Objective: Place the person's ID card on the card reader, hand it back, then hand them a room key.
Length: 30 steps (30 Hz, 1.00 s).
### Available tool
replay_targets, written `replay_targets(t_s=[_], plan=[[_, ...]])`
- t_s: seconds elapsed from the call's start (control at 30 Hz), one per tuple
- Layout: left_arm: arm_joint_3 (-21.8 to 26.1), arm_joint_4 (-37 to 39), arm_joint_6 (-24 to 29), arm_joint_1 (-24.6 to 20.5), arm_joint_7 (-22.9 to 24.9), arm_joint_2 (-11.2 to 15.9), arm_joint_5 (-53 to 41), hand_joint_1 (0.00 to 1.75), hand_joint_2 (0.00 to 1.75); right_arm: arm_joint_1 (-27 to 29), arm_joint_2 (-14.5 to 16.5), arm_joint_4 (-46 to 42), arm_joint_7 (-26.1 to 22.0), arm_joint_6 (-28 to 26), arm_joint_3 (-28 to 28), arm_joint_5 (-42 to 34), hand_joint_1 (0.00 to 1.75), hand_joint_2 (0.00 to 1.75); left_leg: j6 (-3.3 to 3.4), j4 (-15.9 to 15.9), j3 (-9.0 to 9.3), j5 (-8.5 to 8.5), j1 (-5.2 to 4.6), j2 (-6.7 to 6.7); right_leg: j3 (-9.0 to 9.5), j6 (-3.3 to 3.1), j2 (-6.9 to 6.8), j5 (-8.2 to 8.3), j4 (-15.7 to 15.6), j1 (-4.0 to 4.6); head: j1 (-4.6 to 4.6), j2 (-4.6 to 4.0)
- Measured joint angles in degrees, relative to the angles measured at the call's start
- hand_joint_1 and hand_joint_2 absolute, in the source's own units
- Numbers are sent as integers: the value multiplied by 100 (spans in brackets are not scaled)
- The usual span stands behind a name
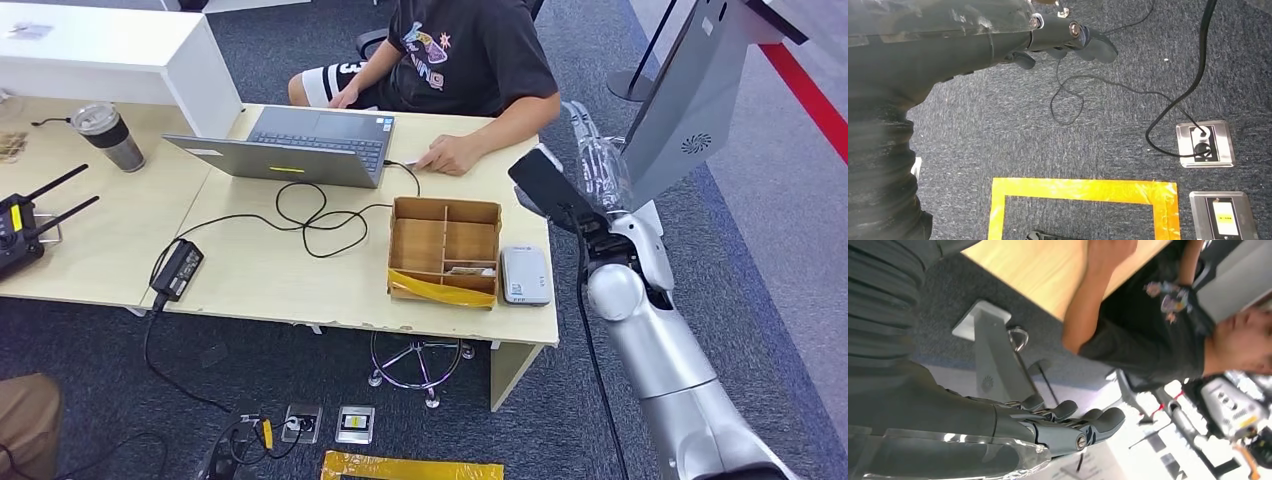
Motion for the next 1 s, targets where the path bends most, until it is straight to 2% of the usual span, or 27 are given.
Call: replay_targets(t_s=[0.13, 0.57, 0.87, 1.0], plan=[[0, 0, -1, 10, -4, 1, 5, 0, 175, 373, 41, -661, 154, 699, 54, -117, 0, 175, 0, -1, -1, 0, 1, -1, 0, 0, -2, 0, 1, 1, 0, 0], [4, 0, 2, 81, -32, 44, 67, 0, 175, 1275, 49, -2428, 614, 1989, 504, -575, 0, 175, 0, -1, 0, 0, 0, 0, 0, 0, 0, 0, 0, 0, 1, 0], [5, 0, 4, 99, -32, 63, 69, 0, 175, 1544, -11, -2970, 719, 2167, 757, -586, 0, 175, 0, -2, 0, 0, 0, 0, 0, 0, 0, -1, 0, 0, 1, 0], [7, 0, 14, 102, -32, 63, 69, 0, 175, 1592, -49, -3042, 763, 2017, 883, -207, 0, 175, 0, -2, 0, 0, 0, 0, 0, 0, 0, -1, 0, 0, 1, 0]])
